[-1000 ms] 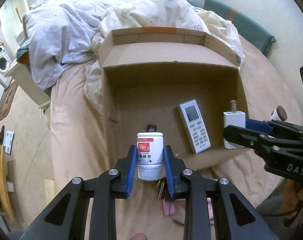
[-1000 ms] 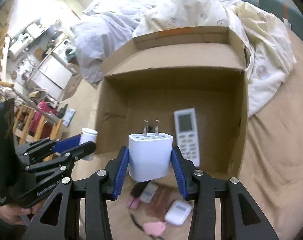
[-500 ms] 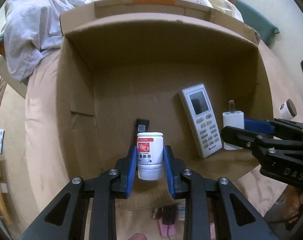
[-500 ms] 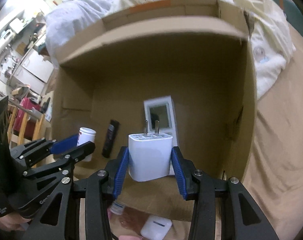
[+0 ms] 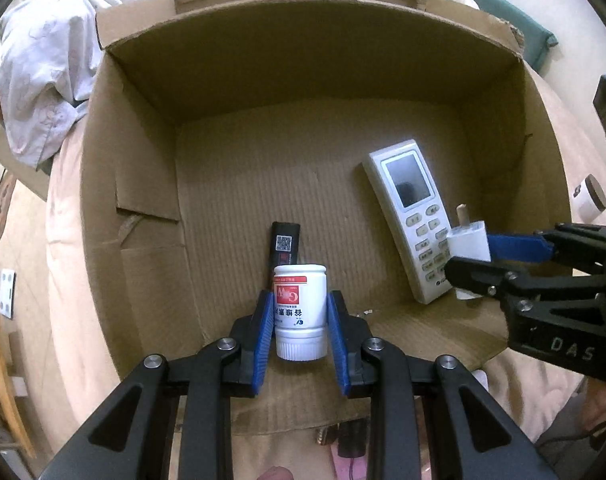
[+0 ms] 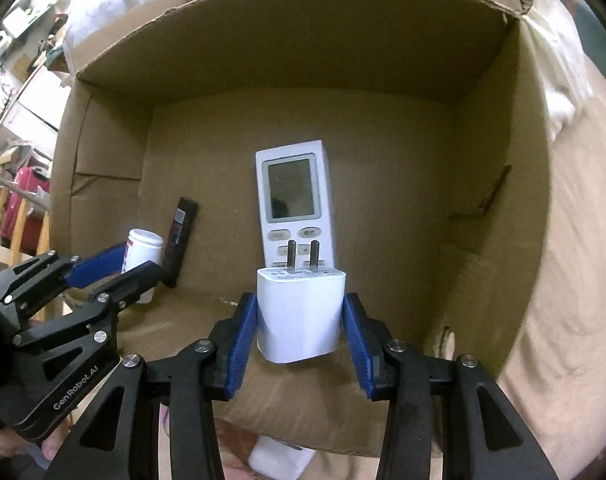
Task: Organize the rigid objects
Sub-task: 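Carry the jar and charger into the box with both tools, then open both tools to release the jar and charger, then withdraw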
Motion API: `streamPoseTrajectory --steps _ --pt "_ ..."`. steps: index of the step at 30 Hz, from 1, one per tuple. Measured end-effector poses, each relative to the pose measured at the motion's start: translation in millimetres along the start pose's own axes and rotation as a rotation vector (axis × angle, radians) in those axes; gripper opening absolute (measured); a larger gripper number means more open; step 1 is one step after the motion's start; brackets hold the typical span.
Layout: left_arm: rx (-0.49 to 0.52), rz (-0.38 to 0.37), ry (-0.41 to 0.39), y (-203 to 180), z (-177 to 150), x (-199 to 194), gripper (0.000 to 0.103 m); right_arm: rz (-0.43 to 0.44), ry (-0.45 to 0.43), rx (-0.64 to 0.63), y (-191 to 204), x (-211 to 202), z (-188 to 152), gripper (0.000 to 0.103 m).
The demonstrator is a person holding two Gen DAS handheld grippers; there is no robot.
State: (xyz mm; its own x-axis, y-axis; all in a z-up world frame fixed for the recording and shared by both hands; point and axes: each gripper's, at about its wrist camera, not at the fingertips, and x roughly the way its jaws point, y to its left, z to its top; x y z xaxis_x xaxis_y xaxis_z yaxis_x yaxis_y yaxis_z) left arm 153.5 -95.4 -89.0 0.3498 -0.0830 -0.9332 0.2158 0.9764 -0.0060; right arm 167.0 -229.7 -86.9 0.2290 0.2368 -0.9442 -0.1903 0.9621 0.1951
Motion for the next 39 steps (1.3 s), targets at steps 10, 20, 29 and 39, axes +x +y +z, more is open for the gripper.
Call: streamPoseTrajectory --steps 10,20,29,39 --pt "-0.013 -0.006 0.004 -1 2 3 0.024 0.010 -0.045 -0.022 6 -14 3 0.068" --pt "-0.061 -0.061 -0.003 11 7 -8 0.074 0.053 -0.127 -0.006 6 -30 9 0.103" --pt "-0.073 -0.055 -0.020 12 9 -22 0.084 0.058 -0.134 0.018 3 -30 13 0.103" --pt "-0.092 -0.059 -0.028 17 3 -32 0.084 0.055 -0.149 0.016 6 -35 15 0.103"
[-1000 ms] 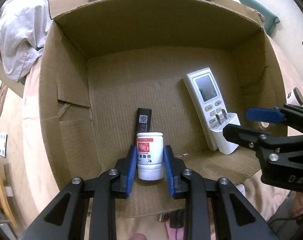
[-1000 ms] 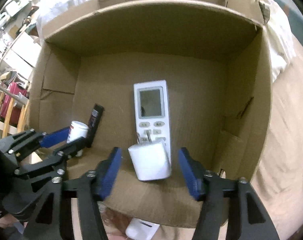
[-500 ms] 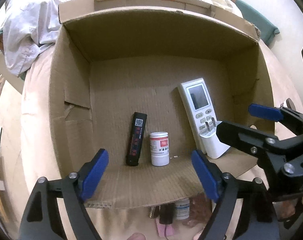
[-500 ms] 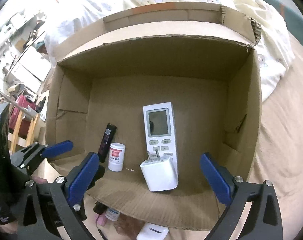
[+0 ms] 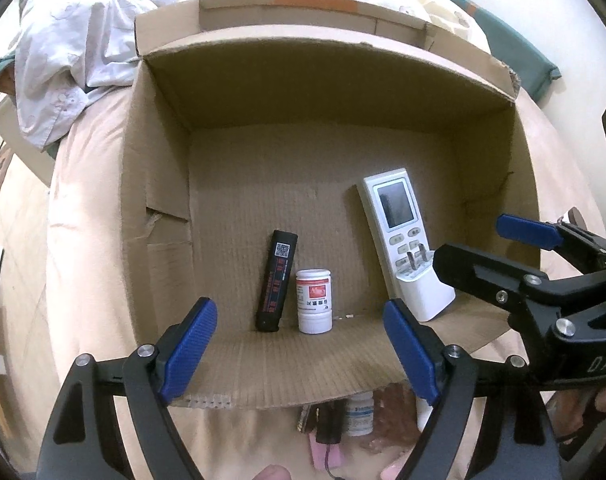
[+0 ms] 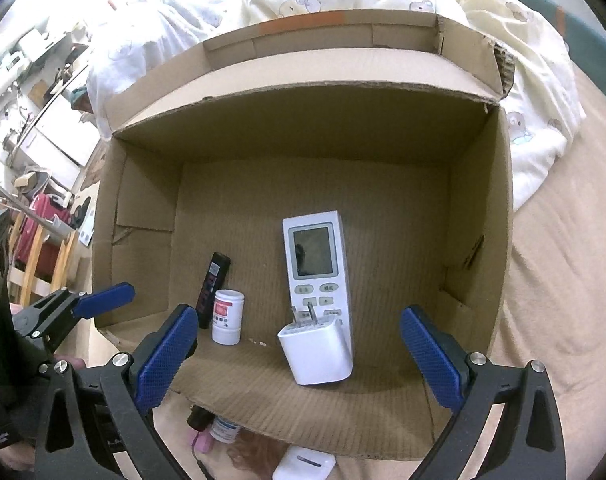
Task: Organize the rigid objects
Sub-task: 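Open both tools to release the jar and charger, then withdraw, then grasp the black flashlight with the left tool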
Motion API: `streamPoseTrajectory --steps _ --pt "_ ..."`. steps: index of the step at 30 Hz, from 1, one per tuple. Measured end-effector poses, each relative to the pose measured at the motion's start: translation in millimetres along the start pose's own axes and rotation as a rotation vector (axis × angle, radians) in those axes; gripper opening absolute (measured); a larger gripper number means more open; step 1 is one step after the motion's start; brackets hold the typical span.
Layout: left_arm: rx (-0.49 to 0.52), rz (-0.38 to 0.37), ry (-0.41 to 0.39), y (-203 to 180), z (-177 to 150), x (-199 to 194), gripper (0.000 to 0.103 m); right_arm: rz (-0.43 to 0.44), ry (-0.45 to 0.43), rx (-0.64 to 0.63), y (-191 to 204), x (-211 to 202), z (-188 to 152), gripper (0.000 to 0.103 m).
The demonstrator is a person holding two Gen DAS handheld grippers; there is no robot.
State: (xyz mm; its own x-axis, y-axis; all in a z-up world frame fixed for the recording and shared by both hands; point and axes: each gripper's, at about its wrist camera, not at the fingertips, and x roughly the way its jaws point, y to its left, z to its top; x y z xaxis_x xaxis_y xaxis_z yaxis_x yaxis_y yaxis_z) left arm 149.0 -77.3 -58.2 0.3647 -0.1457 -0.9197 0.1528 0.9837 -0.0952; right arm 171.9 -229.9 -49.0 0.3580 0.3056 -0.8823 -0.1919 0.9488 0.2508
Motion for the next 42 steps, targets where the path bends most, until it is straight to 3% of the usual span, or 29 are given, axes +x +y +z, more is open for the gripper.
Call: streamPoseTrajectory --steps 13,27,38,42 --pt "-0.028 0.011 -0.017 6 -9 -36 0.084 0.016 -0.035 -0.004 10 -32 -16 0.103" --pt "-0.067 0.045 -0.068 31 -50 -75 0.084 0.018 -0.053 0.035 6 -67 -62 0.103" --pt "-0.106 0.050 -0.052 47 -77 -65 0.084 0.017 -0.028 0.120 -6 -72 -99 0.103" --pt "-0.141 0.033 -0.008 52 -82 -51 0.084 0.026 -0.001 0.153 -9 -63 -101 0.103"
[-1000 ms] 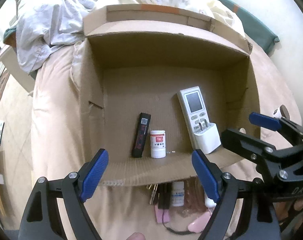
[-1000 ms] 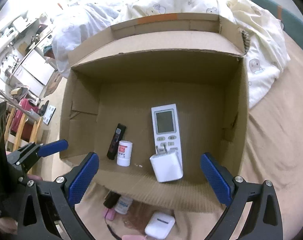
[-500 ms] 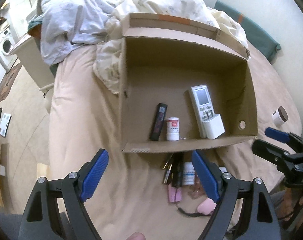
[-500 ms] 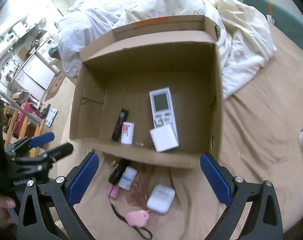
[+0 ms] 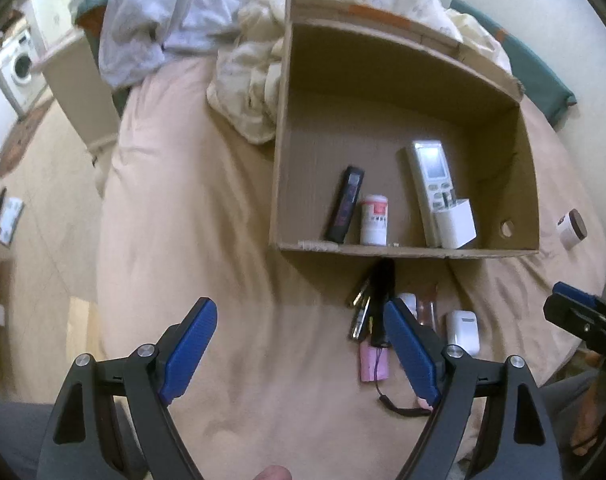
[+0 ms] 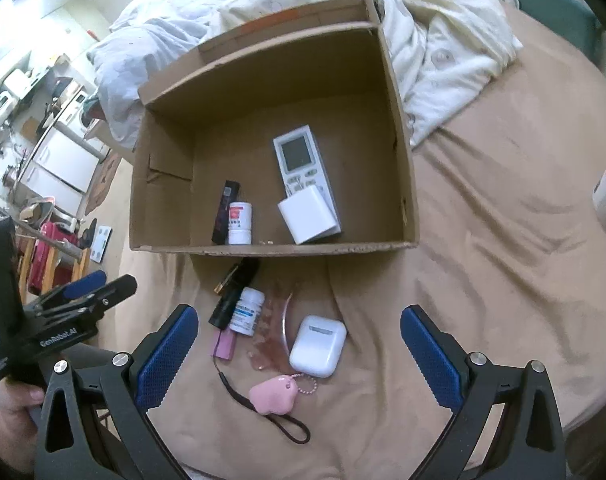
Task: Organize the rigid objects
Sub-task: 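Grasp the black flashlight with the left tool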
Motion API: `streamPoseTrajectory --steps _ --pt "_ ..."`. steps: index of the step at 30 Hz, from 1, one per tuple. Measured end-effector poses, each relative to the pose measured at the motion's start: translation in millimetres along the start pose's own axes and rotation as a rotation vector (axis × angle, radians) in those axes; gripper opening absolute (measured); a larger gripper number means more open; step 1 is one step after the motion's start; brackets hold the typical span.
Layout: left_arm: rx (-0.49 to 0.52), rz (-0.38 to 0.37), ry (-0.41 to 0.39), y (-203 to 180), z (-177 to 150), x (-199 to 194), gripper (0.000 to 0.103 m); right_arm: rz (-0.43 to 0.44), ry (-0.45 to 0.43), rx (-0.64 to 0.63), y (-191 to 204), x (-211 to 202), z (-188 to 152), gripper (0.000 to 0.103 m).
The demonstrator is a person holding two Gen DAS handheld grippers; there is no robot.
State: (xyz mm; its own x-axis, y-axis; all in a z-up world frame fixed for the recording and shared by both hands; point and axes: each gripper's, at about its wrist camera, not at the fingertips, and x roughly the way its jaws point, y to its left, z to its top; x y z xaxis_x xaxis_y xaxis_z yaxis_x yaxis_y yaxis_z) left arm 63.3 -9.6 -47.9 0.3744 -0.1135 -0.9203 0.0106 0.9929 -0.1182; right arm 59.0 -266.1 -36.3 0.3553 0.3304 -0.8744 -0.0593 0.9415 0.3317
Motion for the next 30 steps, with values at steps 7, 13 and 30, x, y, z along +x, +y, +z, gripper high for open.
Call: streamPoseTrajectory --steps 7,13,30 --pt "0.007 -0.035 0.133 -8 0 40 0.058 0.002 0.049 0.023 -2 16 0 0.103" --pt "0.112 -0.062 0.173 -40 -4 58 0.041 0.004 0.065 0.034 -7 22 2 0.103" --pt "0.160 -0.124 0.249 -52 -17 72 0.018 0.023 0.070 0.026 -7 25 2 0.103"
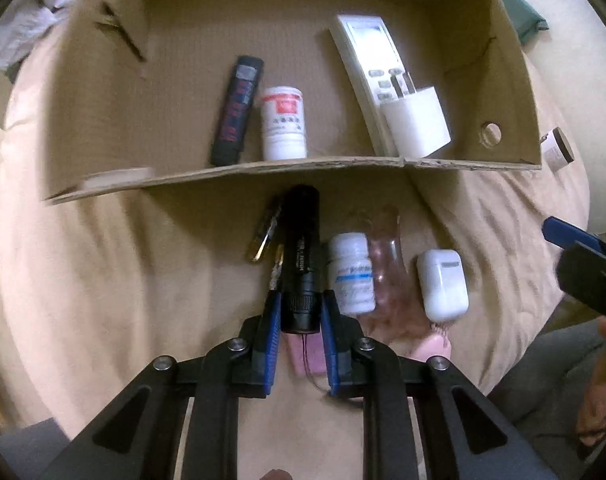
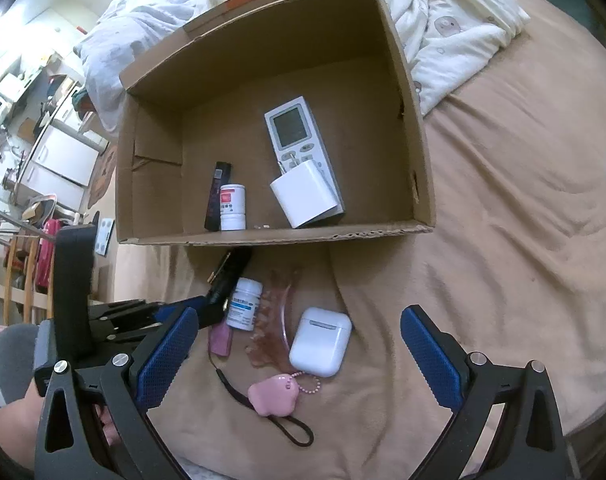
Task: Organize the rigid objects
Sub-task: 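Grasp the black flashlight with the left tool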
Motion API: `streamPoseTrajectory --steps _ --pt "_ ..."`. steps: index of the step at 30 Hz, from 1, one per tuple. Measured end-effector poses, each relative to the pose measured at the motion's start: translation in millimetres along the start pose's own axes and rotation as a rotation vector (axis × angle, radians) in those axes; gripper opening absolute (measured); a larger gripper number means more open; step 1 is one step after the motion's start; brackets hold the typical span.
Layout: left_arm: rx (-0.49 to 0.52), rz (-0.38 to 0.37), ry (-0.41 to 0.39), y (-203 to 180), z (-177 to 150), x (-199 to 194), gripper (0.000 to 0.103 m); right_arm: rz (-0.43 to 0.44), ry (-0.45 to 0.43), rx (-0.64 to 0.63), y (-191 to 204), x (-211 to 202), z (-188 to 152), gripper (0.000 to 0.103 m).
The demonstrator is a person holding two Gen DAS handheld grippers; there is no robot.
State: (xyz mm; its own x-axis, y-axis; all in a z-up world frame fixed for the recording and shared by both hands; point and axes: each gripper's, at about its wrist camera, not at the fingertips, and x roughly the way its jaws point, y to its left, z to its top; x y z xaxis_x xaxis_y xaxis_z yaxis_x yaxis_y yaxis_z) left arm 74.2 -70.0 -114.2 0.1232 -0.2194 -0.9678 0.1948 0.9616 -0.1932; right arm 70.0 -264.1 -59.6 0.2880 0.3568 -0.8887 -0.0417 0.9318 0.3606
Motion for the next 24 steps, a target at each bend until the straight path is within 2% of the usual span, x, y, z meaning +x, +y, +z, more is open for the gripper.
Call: streamPoseTrajectory --steps 5,10,14,18,19,20,22,24 --pt "-0.004 0.031 0.053 15 -25 -21 0.018 0.003 0.007 -0.008 3 1 -1 0.103" --pt "-0.025 0.072 0.132 35 -50 -9 0.018 -0.014 0.034 -0.018 6 10 -1 0.103" --pt "-0.036 0.101 0.128 34 -45 -1 0.023 -0.006 0.096 0.021 0 25 -5 0.103" --pt "-0.050 0.110 0.131 28 -28 9 0.024 0.031 0.201 0.140 -20 50 -10 0.103" --pt "-0.038 0.124 0.137 25 -24 14 0.024 0.043 0.218 0.156 -22 56 -12 0.101" --pt "-0.030 0.138 0.136 24 -22 16 0.024 0.049 0.231 0.159 -22 59 -12 0.093" --pt "-0.025 0.155 0.139 21 -20 23 0.024 0.045 0.259 0.146 -19 69 -13 0.082" --pt "-0.027 0.153 0.142 26 -18 26 0.024 0.036 0.284 0.131 -16 77 -16 0.076"
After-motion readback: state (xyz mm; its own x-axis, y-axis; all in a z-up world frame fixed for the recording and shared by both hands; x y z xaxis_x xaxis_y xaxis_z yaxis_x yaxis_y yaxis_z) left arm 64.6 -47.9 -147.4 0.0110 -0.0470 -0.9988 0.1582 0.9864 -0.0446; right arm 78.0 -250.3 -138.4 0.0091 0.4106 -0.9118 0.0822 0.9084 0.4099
